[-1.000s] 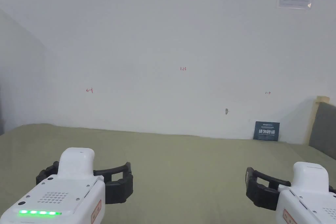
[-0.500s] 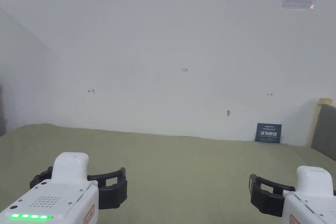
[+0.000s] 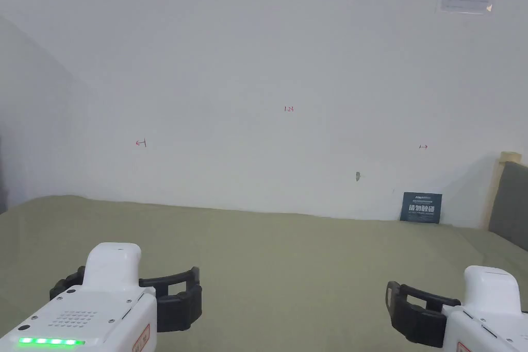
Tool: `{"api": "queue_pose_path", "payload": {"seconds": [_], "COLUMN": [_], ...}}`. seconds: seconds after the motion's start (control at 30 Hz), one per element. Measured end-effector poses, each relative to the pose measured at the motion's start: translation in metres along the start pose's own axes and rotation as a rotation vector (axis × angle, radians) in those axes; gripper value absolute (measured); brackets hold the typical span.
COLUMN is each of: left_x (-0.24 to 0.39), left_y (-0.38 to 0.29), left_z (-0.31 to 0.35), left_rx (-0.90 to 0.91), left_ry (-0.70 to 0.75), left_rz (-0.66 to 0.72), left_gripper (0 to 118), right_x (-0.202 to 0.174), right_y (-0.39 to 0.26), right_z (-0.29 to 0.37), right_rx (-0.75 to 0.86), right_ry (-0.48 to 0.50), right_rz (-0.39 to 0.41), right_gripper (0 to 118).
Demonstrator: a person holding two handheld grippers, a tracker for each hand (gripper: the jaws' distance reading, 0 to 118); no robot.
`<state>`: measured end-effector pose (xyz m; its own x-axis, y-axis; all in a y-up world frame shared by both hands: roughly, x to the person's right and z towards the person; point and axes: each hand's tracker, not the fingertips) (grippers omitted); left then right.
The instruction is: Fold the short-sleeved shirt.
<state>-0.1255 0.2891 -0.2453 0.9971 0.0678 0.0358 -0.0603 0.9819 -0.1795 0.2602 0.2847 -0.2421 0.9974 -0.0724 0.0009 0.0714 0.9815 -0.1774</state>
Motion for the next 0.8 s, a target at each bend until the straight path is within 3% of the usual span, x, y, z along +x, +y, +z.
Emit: {"api": "queue_pose_path", "payload": {"seconds": [0.23, 0.57, 0.8], "left_x": [0.003, 0.001, 0.001], "left_y": [0.002, 0.005, 0.002], "left_z": [-0.001, -0.006, -0.012], "left_rx": [-0.023, -0.016, -0.04], "left_ry": [-0.013, -0.017, -0.009], "left_rz": [0.021, 0.032, 0.029], "left_gripper": [118, 118, 118], "right_x": [0.0, -0.01, -0.006], "right_y": [0.003, 0.007, 0.012], "right_z": [-0.007, -0.013, -0.016], "right_rx": [-0.057, -0.081, -0.129], "right_ry": [-0.02, 0.017, 0.01], "right_rz": [-0.041, -0.006, -0.048], "right_gripper": [118, 118, 118]}}
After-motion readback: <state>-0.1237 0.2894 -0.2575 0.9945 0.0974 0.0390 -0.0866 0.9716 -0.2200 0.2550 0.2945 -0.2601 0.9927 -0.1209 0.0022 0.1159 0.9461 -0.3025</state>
